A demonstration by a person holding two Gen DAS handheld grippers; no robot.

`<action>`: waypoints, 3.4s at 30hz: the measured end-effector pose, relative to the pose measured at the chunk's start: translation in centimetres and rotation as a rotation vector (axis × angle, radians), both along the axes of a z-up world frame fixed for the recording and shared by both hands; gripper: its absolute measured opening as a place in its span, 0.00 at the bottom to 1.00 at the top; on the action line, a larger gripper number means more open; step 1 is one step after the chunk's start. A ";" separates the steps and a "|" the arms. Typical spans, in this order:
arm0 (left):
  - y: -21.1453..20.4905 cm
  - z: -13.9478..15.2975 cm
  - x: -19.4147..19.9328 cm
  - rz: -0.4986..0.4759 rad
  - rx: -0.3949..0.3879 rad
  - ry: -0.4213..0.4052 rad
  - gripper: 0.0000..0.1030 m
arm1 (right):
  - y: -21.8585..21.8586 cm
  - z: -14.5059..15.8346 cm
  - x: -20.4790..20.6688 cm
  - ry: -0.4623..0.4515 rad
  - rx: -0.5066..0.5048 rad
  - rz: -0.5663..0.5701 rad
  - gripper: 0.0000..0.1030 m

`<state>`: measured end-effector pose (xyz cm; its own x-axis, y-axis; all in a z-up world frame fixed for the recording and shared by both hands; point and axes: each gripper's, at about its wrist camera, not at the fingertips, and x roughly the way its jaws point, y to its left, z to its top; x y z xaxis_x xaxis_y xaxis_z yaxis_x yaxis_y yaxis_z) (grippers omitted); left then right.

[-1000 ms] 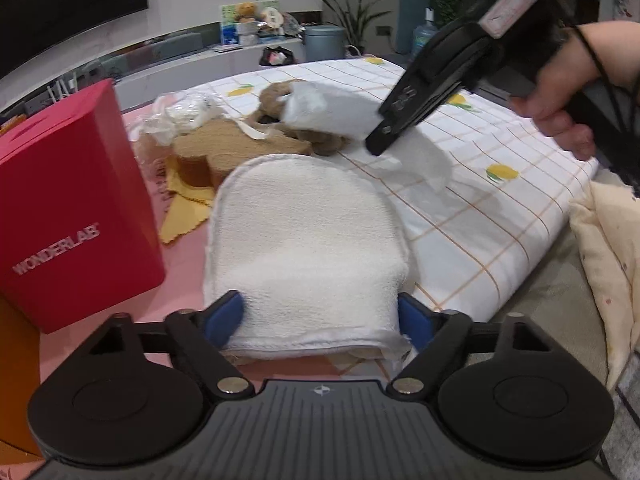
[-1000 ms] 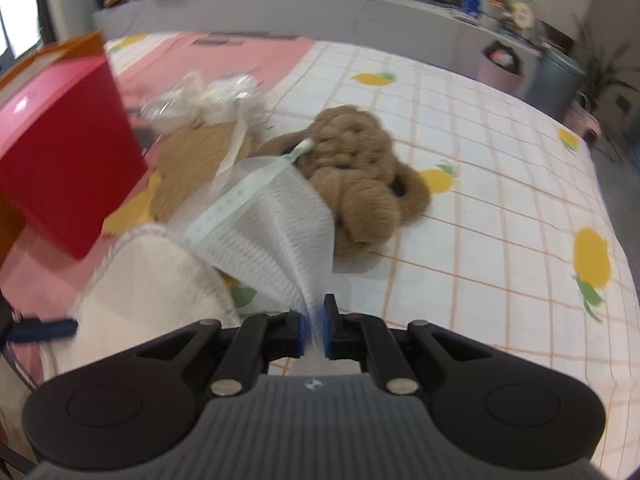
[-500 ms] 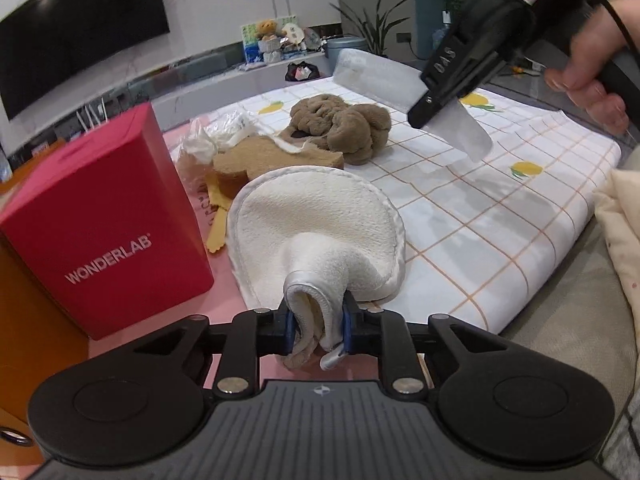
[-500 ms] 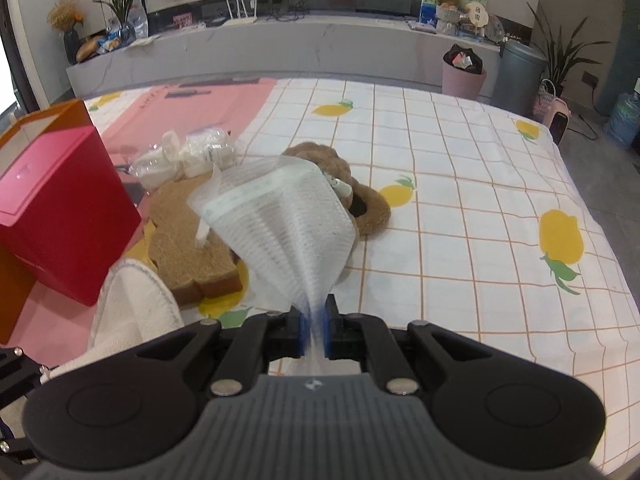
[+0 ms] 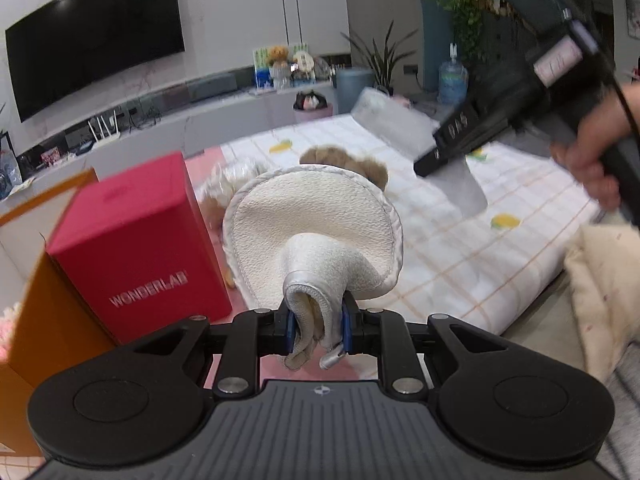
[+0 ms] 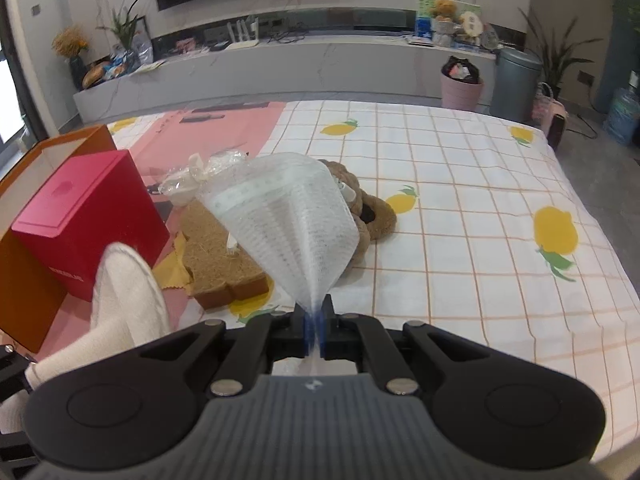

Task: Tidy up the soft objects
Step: 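Lift the terry mitt and mesh bag toward the orange box with both grippers, then lower the terry mitt into the box and open the left gripper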

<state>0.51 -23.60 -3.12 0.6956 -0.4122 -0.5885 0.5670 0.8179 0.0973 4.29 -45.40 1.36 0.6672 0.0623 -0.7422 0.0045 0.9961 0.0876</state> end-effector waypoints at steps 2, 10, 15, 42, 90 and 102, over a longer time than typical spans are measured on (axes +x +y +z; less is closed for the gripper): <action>0.4 1.2 -0.3 -0.003 -0.027 -0.013 0.23 | 0.1 0.8 -0.8 -0.022 0.010 -0.028 0.01; 3.8 7.1 -1.3 0.006 -0.107 -0.094 0.23 | 3.3 5.3 -4.9 -0.150 0.027 -0.094 0.01; 8.7 11.5 -2.2 0.053 -0.170 -0.191 0.23 | 8.3 9.4 -6.8 -0.300 0.020 -0.118 0.01; 23.9 9.4 6.7 0.405 -0.217 -0.197 0.23 | 31.4 10.3 1.4 -0.299 -0.015 0.191 0.03; 29.8 7.3 9.7 0.714 -0.203 0.025 0.91 | 32.2 -1.3 8.9 -0.301 0.123 0.259 0.04; 31.9 5.4 10.2 0.635 -0.174 0.046 0.86 | 33.2 2.4 11.7 -0.192 0.017 0.346 0.04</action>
